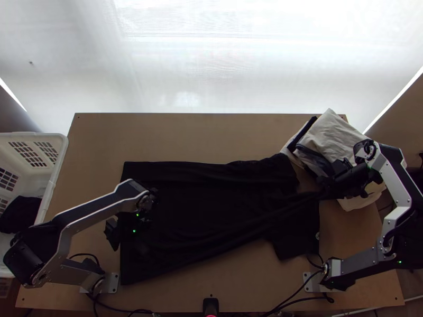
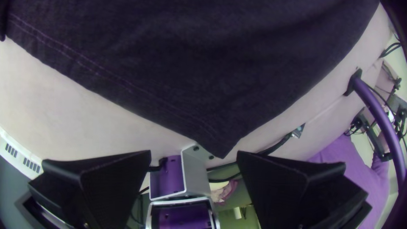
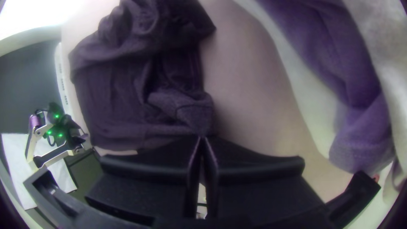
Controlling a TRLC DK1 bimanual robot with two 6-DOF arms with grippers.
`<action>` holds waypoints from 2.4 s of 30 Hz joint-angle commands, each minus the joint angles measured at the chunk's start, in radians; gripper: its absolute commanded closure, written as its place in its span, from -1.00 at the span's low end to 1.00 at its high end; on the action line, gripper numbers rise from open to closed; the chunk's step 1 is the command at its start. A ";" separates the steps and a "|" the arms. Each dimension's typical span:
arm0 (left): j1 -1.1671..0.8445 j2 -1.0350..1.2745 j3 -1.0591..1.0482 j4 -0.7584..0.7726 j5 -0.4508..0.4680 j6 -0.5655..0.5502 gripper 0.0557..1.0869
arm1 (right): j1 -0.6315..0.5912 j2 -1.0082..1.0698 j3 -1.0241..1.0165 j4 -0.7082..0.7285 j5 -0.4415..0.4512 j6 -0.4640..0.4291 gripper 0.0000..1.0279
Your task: Fold the t-shirt
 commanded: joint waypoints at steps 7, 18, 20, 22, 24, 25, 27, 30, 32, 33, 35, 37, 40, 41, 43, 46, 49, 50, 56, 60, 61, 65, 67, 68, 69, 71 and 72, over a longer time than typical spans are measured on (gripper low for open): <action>-0.180 0.073 -0.115 0.031 0.095 -0.147 -0.90 | -0.008 0.004 0.007 -0.002 0.000 -0.001 0.94; -0.241 0.038 -0.130 0.096 0.169 -0.152 -0.90 | -0.012 0.004 0.017 -0.004 0.001 -0.003 0.94; -0.243 0.038 -0.147 0.110 0.182 -0.147 -0.90 | -0.015 0.004 0.025 -0.005 0.001 -0.003 0.94; -0.246 0.043 -0.152 0.117 0.187 -0.148 -0.90 | -0.017 0.004 0.030 -0.013 0.001 -0.007 0.94; -0.246 0.041 -0.150 0.117 0.193 -0.145 -0.90 | -0.020 0.004 0.036 -0.017 0.001 -0.009 0.94; -0.246 0.040 -0.150 0.117 0.193 -0.145 -0.90 | -0.022 0.004 0.036 -0.019 0.001 -0.009 0.94; -0.252 0.040 -0.148 0.119 0.193 -0.141 -0.90 | -0.022 0.004 0.037 -0.022 0.001 -0.010 0.94; -0.259 0.046 -0.152 0.128 0.199 -0.141 -0.90 | -0.022 0.004 0.042 -0.025 0.000 -0.012 0.94; -0.259 0.053 -0.152 0.136 0.205 -0.139 -0.90 | -0.022 0.004 0.045 -0.028 0.000 -0.012 0.94; -0.261 0.055 -0.153 0.147 0.207 -0.141 -0.90 | -0.022 0.004 0.047 -0.028 0.000 -0.012 0.94; -0.267 0.061 -0.155 0.157 0.207 -0.144 -0.89 | -0.020 0.004 0.048 -0.030 0.000 -0.012 0.94; -0.281 0.061 -0.155 0.159 0.208 -0.144 -0.82 | -0.022 0.004 0.048 -0.030 0.001 -0.012 0.94; -0.305 0.032 -0.161 0.188 0.238 -0.153 -0.53 | -0.022 0.004 0.048 -0.033 0.001 -0.012 0.94; -0.307 0.026 -0.162 0.200 0.236 -0.155 -0.49 | -0.022 0.003 0.048 -0.036 0.000 -0.013 0.94; -0.298 0.023 -0.167 0.220 0.236 -0.156 -0.40 | -0.022 0.003 0.048 -0.039 0.001 -0.012 0.94; -0.256 0.017 -0.179 0.272 0.238 -0.161 0.14 | -0.022 -0.002 0.048 -0.040 0.001 -0.013 0.94; -0.212 0.017 -0.191 0.318 0.236 -0.179 0.48 | -0.023 -0.008 0.051 -0.042 0.001 -0.013 0.94; -0.209 0.027 -0.191 0.318 0.236 -0.179 0.48 | -0.023 -0.010 0.051 -0.043 0.001 -0.013 0.94; -0.212 0.064 -0.193 0.334 0.239 -0.194 0.97 | -0.035 -0.022 0.073 -0.051 0.003 -0.012 0.94; -0.177 0.040 -0.202 0.347 0.274 -0.193 0.93 | -0.037 -0.022 0.073 -0.051 0.003 -0.013 0.94; -0.170 0.012 -0.201 0.344 0.291 -0.188 0.93 | -0.038 -0.022 0.071 -0.051 0.003 -0.013 0.94; -0.151 -0.106 -0.132 0.245 0.351 -0.171 0.93 | -0.038 -0.019 0.070 -0.051 0.003 -0.013 0.94; -0.141 -0.161 -0.072 0.189 0.360 -0.170 0.93 | -0.040 -0.013 0.070 -0.051 0.003 -0.012 0.94; -0.132 -0.192 -0.036 0.174 0.365 -0.171 0.93 | -0.040 -0.010 0.071 -0.051 0.004 -0.012 0.94; -0.114 -0.217 -0.003 0.170 0.365 -0.185 0.93 | -0.043 -0.006 0.074 -0.051 0.004 -0.012 0.94; -0.077 -0.237 0.074 0.159 0.371 -0.228 0.93 | -0.046 -0.002 0.080 -0.051 0.004 -0.012 0.94; -0.055 -0.238 0.114 0.156 0.377 -0.231 0.93 | -0.046 0.000 0.083 -0.053 0.004 -0.012 0.94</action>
